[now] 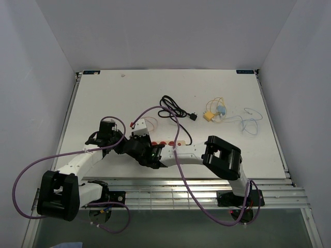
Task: Insert the plug
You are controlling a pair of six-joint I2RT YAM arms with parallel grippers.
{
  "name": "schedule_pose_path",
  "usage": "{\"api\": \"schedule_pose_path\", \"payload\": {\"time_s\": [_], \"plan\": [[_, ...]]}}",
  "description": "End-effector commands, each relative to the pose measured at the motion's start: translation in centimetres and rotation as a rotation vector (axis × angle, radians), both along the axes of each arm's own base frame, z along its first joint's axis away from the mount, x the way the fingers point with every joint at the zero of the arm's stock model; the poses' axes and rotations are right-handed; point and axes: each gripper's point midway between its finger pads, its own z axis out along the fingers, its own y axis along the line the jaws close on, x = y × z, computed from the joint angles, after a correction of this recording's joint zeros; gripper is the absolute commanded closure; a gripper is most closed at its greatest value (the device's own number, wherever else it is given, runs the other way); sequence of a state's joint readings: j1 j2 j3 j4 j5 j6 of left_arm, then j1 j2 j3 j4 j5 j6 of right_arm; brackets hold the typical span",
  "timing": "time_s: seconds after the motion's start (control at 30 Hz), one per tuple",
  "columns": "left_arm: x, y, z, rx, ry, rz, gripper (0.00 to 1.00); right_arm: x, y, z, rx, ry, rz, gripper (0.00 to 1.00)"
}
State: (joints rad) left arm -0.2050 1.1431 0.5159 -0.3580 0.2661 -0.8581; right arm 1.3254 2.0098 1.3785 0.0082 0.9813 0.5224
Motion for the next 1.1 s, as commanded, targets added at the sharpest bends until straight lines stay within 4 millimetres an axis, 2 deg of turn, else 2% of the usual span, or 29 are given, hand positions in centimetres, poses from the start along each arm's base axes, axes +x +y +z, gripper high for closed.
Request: {"api": "schedule_pose_path", "payload": {"time_s": [0.0, 0.07, 0.17, 0.27, 0.47, 0.57, 0.77, 0.97, 1.07], "plan": [[0.1, 0.2, 0.0, 0.011, -0.019, 0.014, 0.77, 0.4, 0.0, -1.1, 0.029, -0.024, -0.053, 0.71], [0.0, 0.3, -0.2, 0.015, -0.013, 0.016, 0.77, 0.2, 0.0, -1.9, 0.025, -0.018, -0.040, 0.74], [0.1, 0.4, 0.0, 0.016, -0.019, 0.019, 0.77, -0.6, -0.1, -2.7, 0.025, 0.003, -0.018, 0.84], [0.2, 0.4, 0.1, 0.018, -0.023, 0.019, 0.77, -1.9, -0.6, -4.9, -0.009, 0.013, 0.022, 0.92], [0.4, 0.4, 0.1, 0.021, -0.022, 0.017, 0.77, -5.6, -0.2, -9.0, -0.092, 0.022, 0.137, 0.92], [0.3, 0.4, 0.0, 0.023, -0.017, 0.018, 0.77, -6.6, -0.5, -11.1, -0.096, 0.070, 0.154, 0.92], [0.1, 0.4, -0.1, 0.023, -0.017, 0.017, 0.77, -7.5, -2.4, -14.4, -0.130, 0.136, 0.143, 0.92], [0.2, 0.4, 0.0, 0.023, -0.017, 0.019, 0.77, -8.7, -1.9, -17.3, -0.175, 0.175, 0.209, 0.92], [0.3, 0.4, 0.0, 0.025, -0.018, 0.016, 0.77, -9.6, -1.3, -17.9, -0.182, 0.181, 0.241, 0.92]]}}
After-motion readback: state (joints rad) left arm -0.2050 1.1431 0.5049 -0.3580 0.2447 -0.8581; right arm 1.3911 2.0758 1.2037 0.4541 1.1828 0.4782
